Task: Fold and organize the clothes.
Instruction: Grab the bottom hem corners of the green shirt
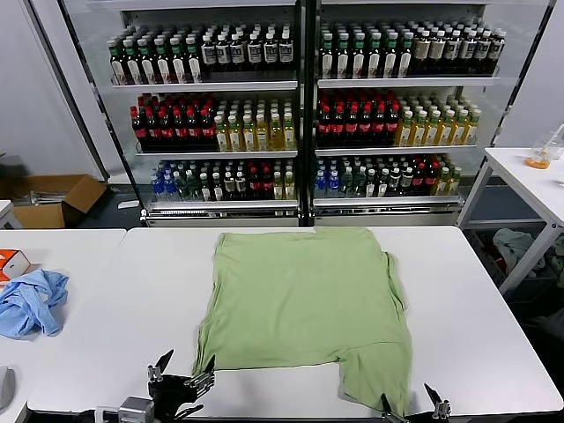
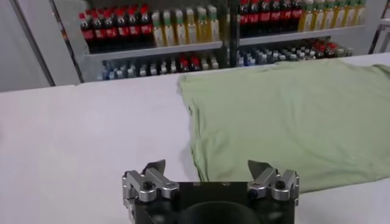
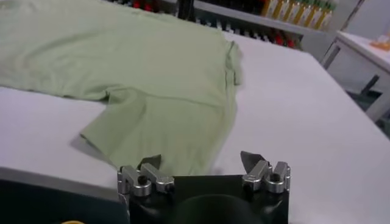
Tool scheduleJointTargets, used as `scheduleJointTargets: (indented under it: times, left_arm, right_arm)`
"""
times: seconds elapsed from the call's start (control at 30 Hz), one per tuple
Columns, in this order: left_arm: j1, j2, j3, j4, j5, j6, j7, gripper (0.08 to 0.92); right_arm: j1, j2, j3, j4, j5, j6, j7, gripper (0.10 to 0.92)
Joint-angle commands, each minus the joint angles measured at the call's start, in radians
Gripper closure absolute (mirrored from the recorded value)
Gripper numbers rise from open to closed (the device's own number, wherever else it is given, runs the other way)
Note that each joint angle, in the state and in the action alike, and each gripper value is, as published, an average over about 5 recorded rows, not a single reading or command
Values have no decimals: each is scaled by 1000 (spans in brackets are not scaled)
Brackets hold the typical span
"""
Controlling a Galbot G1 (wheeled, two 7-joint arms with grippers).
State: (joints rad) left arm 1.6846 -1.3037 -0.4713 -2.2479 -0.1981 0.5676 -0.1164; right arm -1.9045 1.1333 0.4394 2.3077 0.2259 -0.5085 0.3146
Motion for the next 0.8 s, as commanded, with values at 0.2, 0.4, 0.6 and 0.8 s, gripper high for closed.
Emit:
scheduleJointTargets:
  times: [0.2, 0.4, 0.6, 0.8]
  left_arm:
    - [-53, 2, 25, 93, -20, 12, -3, 177]
    - [-69, 0, 39, 127, -20, 12, -5, 204]
    - [-70, -1, 41, 147, -25, 12, -4, 364]
    - [-62, -1, 38, 147, -36, 12, -3, 537]
  right_arm:
    - [9, 5, -13, -15, 27, -31, 0, 203]
    - [4, 3, -14, -11, 36, -36, -3, 246]
    - [-4, -3, -12, -5, 45, -39, -4, 414]
    - [-9, -11, -7, 7, 55, -38, -14, 587]
